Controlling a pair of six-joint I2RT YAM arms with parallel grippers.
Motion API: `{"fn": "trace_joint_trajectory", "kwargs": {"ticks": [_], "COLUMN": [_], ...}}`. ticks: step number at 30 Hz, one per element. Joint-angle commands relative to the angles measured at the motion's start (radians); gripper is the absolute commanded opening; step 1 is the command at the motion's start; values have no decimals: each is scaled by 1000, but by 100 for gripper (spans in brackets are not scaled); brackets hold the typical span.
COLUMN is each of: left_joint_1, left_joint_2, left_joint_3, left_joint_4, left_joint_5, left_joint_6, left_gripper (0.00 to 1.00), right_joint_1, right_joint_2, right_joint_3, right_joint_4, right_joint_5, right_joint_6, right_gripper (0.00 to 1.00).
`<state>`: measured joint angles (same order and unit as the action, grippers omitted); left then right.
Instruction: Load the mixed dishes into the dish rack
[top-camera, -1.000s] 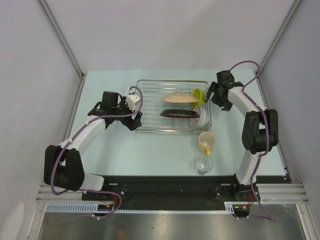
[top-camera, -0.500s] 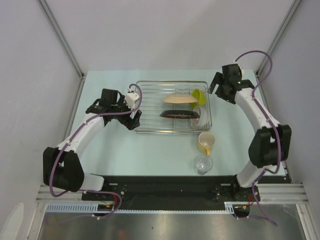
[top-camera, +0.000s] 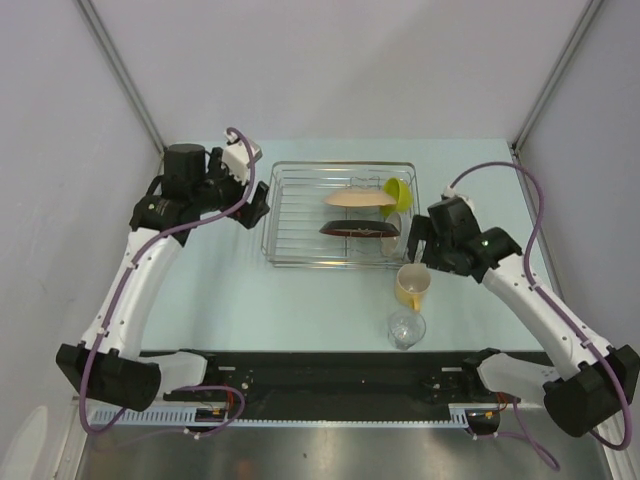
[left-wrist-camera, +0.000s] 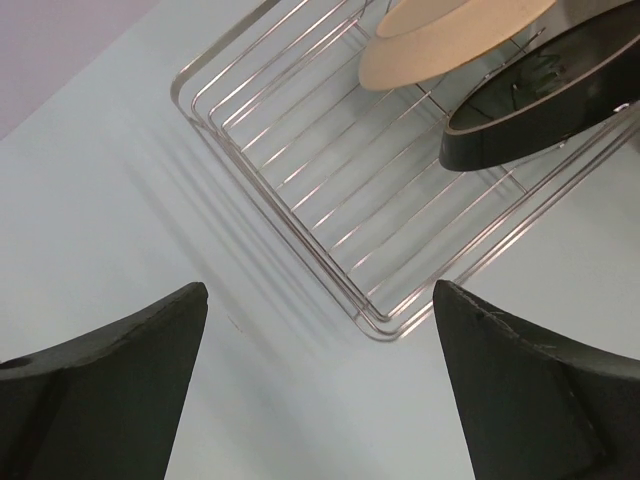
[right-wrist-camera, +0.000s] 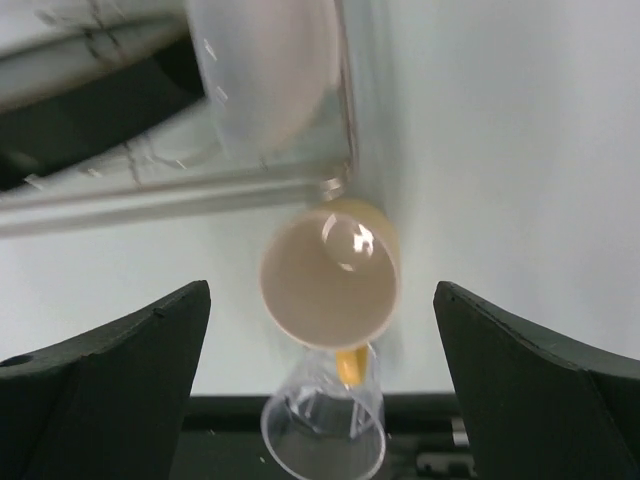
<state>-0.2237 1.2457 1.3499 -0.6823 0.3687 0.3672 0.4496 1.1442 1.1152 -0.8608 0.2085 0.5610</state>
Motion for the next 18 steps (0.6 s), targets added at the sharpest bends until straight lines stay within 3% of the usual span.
{"fn": "trace_joint_trajectory", "kwargs": {"ticks": [1, 8, 18], "left_joint_1": [4, 4, 4], "left_joint_2": [-12, -61, -95], "left_joint_3": [87, 74, 58], "left_joint_4": [-117, -118, -129], "left_joint_5": [-42, -63, -60], "left_joint_6": [-63, -73, -77], "left_gripper": [100, 100, 100], "right_joint_1": [32, 43, 44], "right_joint_2": [-79, -100, -15], "right_joint_3": [-116, -209, -284], "right_joint_4": [-75, -69, -12], "right_joint_5": [11, 51, 101], "right_joint_6": [96, 154, 183], "right_gripper": [100, 88, 85]}}
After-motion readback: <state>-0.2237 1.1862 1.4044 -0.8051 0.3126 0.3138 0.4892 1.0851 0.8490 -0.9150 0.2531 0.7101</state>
